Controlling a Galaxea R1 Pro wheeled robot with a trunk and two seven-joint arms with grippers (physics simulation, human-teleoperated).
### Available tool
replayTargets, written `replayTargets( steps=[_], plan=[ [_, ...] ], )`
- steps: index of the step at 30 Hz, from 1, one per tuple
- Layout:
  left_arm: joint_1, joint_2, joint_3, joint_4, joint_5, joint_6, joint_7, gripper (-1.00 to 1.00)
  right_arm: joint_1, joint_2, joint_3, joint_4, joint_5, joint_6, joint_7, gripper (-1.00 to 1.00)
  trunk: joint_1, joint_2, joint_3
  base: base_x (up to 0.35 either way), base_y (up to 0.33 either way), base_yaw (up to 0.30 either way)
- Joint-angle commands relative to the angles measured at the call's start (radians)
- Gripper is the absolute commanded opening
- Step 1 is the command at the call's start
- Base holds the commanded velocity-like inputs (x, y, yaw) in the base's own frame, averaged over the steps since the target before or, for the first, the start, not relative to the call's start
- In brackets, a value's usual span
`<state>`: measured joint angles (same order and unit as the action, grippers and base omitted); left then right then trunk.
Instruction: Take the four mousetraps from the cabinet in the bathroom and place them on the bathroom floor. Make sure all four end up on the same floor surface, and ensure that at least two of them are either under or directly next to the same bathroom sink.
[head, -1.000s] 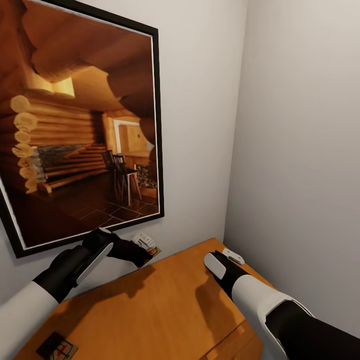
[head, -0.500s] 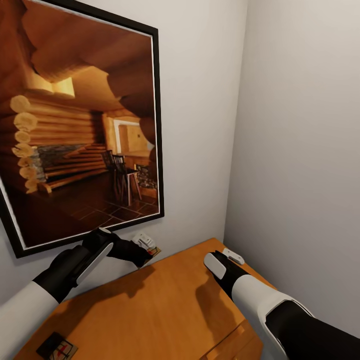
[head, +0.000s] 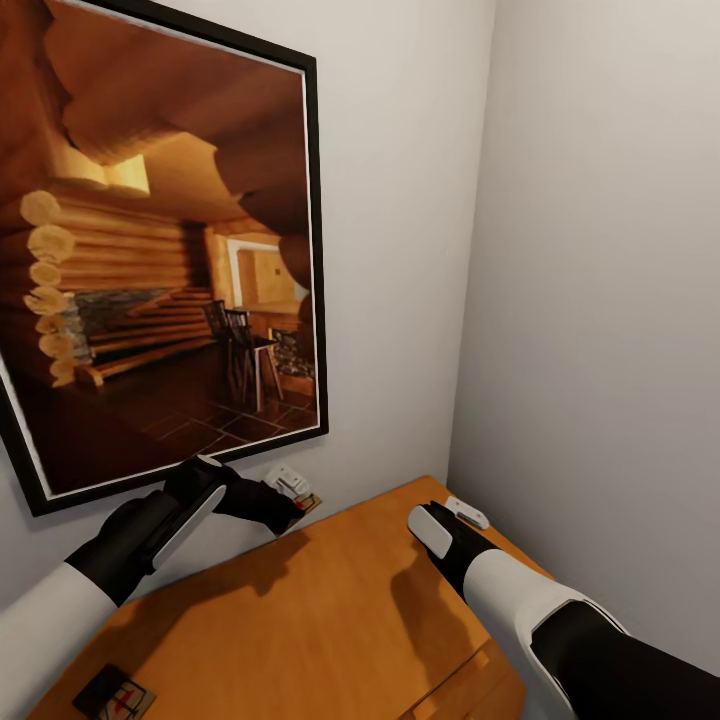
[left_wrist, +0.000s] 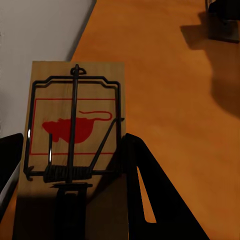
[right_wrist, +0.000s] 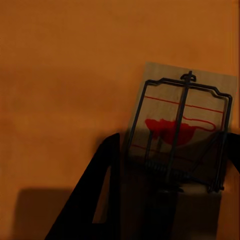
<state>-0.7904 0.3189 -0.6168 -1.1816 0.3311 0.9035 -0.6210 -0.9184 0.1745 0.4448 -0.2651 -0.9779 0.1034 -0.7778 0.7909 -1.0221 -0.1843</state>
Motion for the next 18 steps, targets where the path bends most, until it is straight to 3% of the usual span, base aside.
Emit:
replayTargets(
  steps=[1,10,18],
  plan=[
    [-0.001,0.001,-0.001,-0.001,-0.001,0.003,0.000,-1.00,0.000,0.000,-0.002,0.017,-0.008,0.009,-0.005,-1.00,0.000,-0.001,-0.002,0.000,0.000,0.000],
    [-0.001,0.002,-0.001,-0.001,-0.001,0.003,0.000,-1.00,0.000,0.000,-0.002,0.017,-0.008,0.010,-0.005,-1.00,0.000,-0.001,-0.002,0.000,0.000,0.000],
    [-0.001,0.000,-0.001,-0.001,-0.001,0.003,0.000,-1.00,0.000,0.000,-0.002,0.017,-0.008,0.011,-0.005,-1.00,-0.030,0.055,0.023,0.000,0.000,0.000]
  ],
)
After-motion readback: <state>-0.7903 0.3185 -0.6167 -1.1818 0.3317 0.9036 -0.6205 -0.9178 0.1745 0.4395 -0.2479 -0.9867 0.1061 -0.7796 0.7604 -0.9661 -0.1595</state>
